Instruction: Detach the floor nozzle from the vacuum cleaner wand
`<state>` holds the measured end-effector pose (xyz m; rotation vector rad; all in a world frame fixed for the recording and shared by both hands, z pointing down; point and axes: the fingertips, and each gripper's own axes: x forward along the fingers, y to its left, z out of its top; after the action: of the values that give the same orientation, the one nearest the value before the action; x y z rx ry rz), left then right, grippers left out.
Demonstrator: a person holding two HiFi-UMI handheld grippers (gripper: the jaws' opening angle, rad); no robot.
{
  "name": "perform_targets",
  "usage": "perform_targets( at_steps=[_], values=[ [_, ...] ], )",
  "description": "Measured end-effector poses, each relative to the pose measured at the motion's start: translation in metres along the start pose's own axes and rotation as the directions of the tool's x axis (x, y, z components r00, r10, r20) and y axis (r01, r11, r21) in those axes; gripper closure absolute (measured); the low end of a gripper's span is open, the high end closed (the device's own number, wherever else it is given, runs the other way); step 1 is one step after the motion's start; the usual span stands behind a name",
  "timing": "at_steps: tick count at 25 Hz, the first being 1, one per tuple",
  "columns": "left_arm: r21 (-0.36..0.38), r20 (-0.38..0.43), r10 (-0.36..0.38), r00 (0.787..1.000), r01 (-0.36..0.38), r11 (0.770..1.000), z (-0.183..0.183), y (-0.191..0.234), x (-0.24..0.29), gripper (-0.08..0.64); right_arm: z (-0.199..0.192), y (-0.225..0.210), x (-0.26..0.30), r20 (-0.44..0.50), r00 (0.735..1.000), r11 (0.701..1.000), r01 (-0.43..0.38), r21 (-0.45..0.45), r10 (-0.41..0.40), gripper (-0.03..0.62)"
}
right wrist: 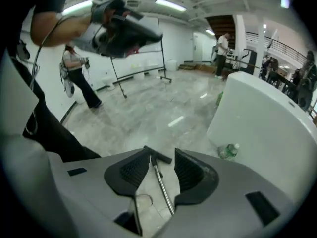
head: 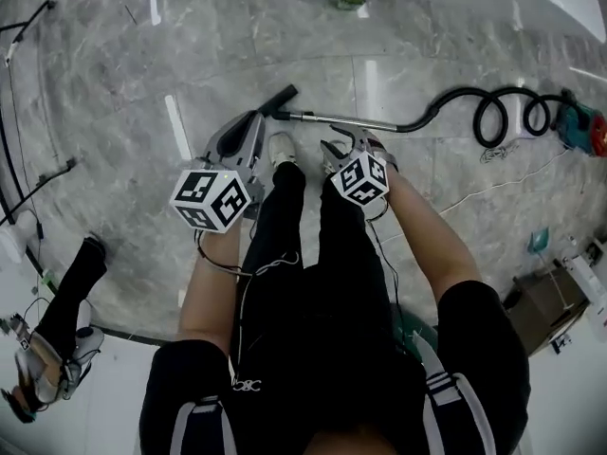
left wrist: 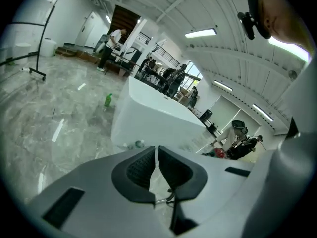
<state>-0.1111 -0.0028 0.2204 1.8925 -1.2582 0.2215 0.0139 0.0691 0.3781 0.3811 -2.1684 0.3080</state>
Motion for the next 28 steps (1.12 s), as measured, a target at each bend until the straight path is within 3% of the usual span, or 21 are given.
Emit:
perform_targets(
  at_steps=[3, 6, 12, 14, 17, 20, 24, 26, 28],
  values=[
    [0.032, -0.01, -0.034, 0.999, 0.034, 0.999, -0.024, 0.043, 0.03, 0.549, -0.059, 0.0, 0.096, -0.105, 0.995, 0.999, -0.002, -0.034, -0.001, 0.446],
    [0.02, -0.029, -0.042, 0.999, 0.042, 0.999, -0.063, 0.091, 0.05, 0.549, -0.117, 0.003, 0.187, -0.201, 0.98, 0.997, -0.01, -0.072, -0.005, 0.446],
    [-0.123, -0.081, -0.039, 0.996, 0.029, 0.992, -0.152, 0.165, 0.08, 0.549, -0.239, 0.004, 0.317, -0.438, 0.899, 0.993, -0.064, -0.098, 0.014, 0.446],
    [-0.151, -0.108, -0.036, 0.993, 0.019, 0.988, -0.181, 0.184, 0.087, 0.549, -0.268, 0.007, 0.345, -0.489, 0.872, 0.985, -0.094, -0.146, 0.011, 0.446],
    [-0.181, -0.135, -0.019, 0.991, -0.006, 0.984, -0.213, 0.201, 0.09, 0.549, -0.305, 0.002, 0.374, -0.553, 0.83, 0.967, -0.083, -0.241, -0.066, 0.446],
    [-0.202, -0.129, -0.016, 0.992, -0.01, 0.979, -0.223, 0.209, 0.09, 0.549, -0.326, 0.001, 0.393, -0.616, 0.785, 0.97, -0.102, -0.222, -0.058, 0.446],
    [-0.25, -0.114, -0.041, 0.993, 0.011, 0.968, -0.219, 0.226, 0.091, 0.549, -0.343, 0.01, 0.41, -0.679, 0.734, 0.95, -0.189, -0.25, -0.032, 0.445],
    [-0.274, -0.096, -0.029, 0.995, 0.001, 0.962, -0.214, 0.239, 0.087, 0.549, -0.352, 0.01, 0.416, -0.691, 0.72, 0.944, -0.187, -0.272, -0.057, 0.445],
    [-0.269, -0.084, -0.002, 0.996, -0.021, 0.963, -0.21, 0.247, 0.08, 0.549, -0.356, 0.008, 0.419, -0.683, 0.727, 0.94, -0.178, -0.292, -0.074, 0.437]
  ],
)
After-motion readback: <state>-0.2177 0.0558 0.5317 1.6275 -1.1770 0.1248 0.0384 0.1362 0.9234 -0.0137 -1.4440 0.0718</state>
